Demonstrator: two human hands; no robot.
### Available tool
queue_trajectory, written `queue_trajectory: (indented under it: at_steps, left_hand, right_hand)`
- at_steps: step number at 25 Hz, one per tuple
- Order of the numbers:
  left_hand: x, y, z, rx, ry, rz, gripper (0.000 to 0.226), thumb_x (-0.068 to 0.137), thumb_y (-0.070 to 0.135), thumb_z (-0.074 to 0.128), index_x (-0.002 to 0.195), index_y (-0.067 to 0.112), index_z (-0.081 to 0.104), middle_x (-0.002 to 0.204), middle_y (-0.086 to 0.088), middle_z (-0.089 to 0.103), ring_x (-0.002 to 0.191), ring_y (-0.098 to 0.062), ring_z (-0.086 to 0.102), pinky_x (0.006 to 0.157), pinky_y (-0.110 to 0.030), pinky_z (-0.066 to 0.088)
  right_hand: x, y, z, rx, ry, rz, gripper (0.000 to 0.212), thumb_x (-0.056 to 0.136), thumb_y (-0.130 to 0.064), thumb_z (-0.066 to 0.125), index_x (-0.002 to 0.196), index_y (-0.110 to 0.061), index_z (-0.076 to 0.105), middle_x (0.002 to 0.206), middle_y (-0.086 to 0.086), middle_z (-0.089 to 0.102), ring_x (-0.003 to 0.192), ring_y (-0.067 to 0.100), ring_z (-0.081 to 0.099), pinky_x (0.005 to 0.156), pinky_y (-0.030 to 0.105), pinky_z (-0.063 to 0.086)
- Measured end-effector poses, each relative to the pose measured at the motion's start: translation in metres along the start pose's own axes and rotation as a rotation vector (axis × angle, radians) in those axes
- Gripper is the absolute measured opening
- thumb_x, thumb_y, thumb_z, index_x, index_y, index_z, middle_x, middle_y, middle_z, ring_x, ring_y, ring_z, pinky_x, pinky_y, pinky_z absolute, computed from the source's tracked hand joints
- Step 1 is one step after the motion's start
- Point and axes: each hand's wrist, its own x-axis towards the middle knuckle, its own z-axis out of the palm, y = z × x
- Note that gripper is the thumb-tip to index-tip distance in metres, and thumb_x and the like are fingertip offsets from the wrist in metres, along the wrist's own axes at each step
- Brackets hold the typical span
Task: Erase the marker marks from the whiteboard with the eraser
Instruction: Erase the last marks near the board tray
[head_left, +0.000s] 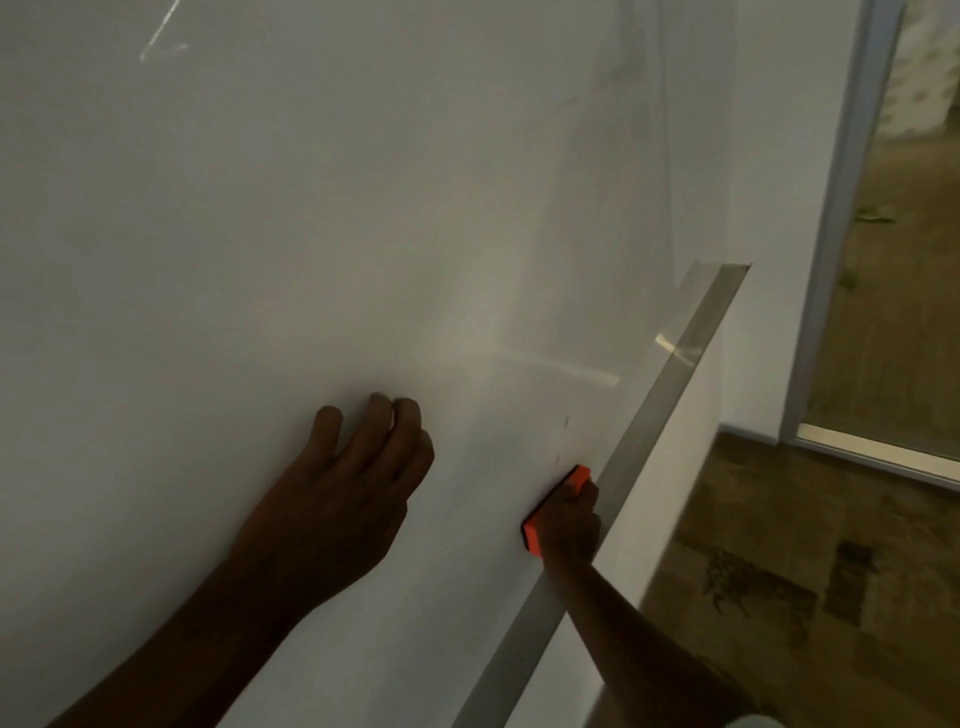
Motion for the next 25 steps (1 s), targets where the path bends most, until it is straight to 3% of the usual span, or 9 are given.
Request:
queue_trajectory:
  at_steps: [2, 4, 7, 9, 13, 16, 19, 22, 25]
  left_hand:
    - [0.000, 0.000, 0.000, -0.017, -0.011, -0.010, 0.041, 0.088, 0.021, 0.057, 0.123, 0.000, 0.059, 0.134, -0.026, 0.052, 0.124, -0.043, 0.045, 0.094, -0.057, 0.035]
    - [0.000, 0.000, 0.003, -0.039, -0.010, -0.016, 0.042, 0.088, 0.022, 0.054, 0.124, -0.001, 0.059, 0.135, -0.026, 0.051, 0.125, -0.044, 0.044, 0.095, -0.058, 0.034]
    - [-0.002, 0.002, 0.007, -0.063, -0.011, -0.014, 0.044, 0.089, 0.024, 0.050, 0.125, -0.002, 0.057, 0.135, -0.027, 0.050, 0.125, -0.045, 0.044, 0.095, -0.060, 0.033]
    - [0.000, 0.002, 0.011, -0.028, -0.004, -0.016, 0.045, 0.089, 0.024, 0.051, 0.125, -0.001, 0.057, 0.135, -0.028, 0.050, 0.125, -0.045, 0.043, 0.095, -0.059, 0.033]
    - [0.000, 0.005, 0.009, 0.012, -0.021, -0.020, 0.043, 0.088, 0.019, 0.050, 0.125, -0.002, 0.057, 0.135, -0.029, 0.050, 0.124, -0.046, 0.044, 0.095, -0.059, 0.033]
    - [0.002, 0.007, 0.015, -0.046, 0.018, -0.009, 0.047, 0.086, 0.020, 0.041, 0.125, -0.002, 0.055, 0.134, -0.029, 0.049, 0.122, -0.046, 0.044, 0.095, -0.059, 0.033]
    - [0.003, 0.015, 0.018, -0.046, 0.026, 0.019, 0.050, 0.078, 0.028, 0.043, 0.117, 0.006, 0.065, 0.129, -0.023, 0.058, 0.118, -0.042, 0.047, 0.095, -0.054, 0.034]
    - [0.017, 0.007, 0.000, -0.035, -0.027, 0.071, 0.040, 0.074, 0.033, 0.047, 0.090, 0.024, 0.082, 0.109, -0.003, 0.077, 0.108, -0.030, 0.063, 0.093, -0.048, 0.042]
    - [0.018, -0.031, -0.029, -0.069, 0.045, -0.003, 0.040, 0.075, 0.034, 0.045, 0.083, 0.028, 0.084, 0.099, 0.001, 0.079, 0.101, -0.025, 0.068, 0.088, -0.047, 0.052]
  right_hand:
    - [0.010, -0.054, -0.001, 0.100, 0.042, -0.063, 0.049, 0.106, -0.044, 0.031, 0.142, -0.016, 0.048, 0.119, 0.024, 0.064, 0.110, 0.040, 0.062, 0.090, 0.041, 0.049]
    - [0.016, -0.109, -0.002, 0.150, 0.120, -0.331, 0.046, 0.107, -0.038, 0.038, 0.145, -0.015, 0.049, 0.114, 0.016, 0.065, 0.102, 0.028, 0.063, 0.083, 0.032, 0.048]
    - [0.021, -0.130, -0.003, 0.183, 0.158, -0.511, 0.048, 0.105, -0.035, 0.044, 0.147, -0.013, 0.048, 0.110, 0.004, 0.061, 0.095, 0.012, 0.056, 0.082, 0.021, 0.041]
    - [0.037, -0.100, -0.005, 0.174, 0.091, -0.387, 0.045, 0.107, -0.034, 0.041, 0.146, -0.012, 0.049, 0.118, 0.009, 0.064, 0.106, 0.021, 0.060, 0.087, 0.025, 0.044]
    - [0.059, -0.021, -0.021, -0.010, -0.221, 0.175, 0.047, 0.108, -0.040, 0.030, 0.145, -0.013, 0.041, 0.131, 0.025, 0.059, 0.118, 0.042, 0.058, 0.100, 0.045, 0.046]
    - [0.046, -0.028, -0.022, -0.026, -0.239, 0.242, 0.043, 0.107, -0.035, 0.032, 0.141, -0.009, 0.041, 0.134, 0.025, 0.054, 0.117, 0.040, 0.057, 0.103, 0.045, 0.046]
    - [0.038, -0.117, -0.028, -0.021, -0.135, -0.045, 0.048, 0.108, -0.033, 0.029, 0.148, -0.009, 0.035, 0.140, 0.024, 0.049, 0.122, 0.042, 0.053, 0.107, 0.047, 0.042]
    - [0.015, -0.267, -0.055, 0.171, -0.011, -0.244, 0.051, 0.106, -0.046, 0.030, 0.149, -0.020, 0.039, 0.131, 0.027, 0.054, 0.118, 0.044, 0.056, 0.100, 0.049, 0.045]
    - [-0.067, -0.370, -0.067, 0.152, 0.080, -0.814, 0.055, 0.102, -0.046, 0.042, 0.152, -0.023, 0.036, 0.121, 0.018, 0.055, 0.103, 0.039, 0.062, 0.083, 0.043, 0.052]
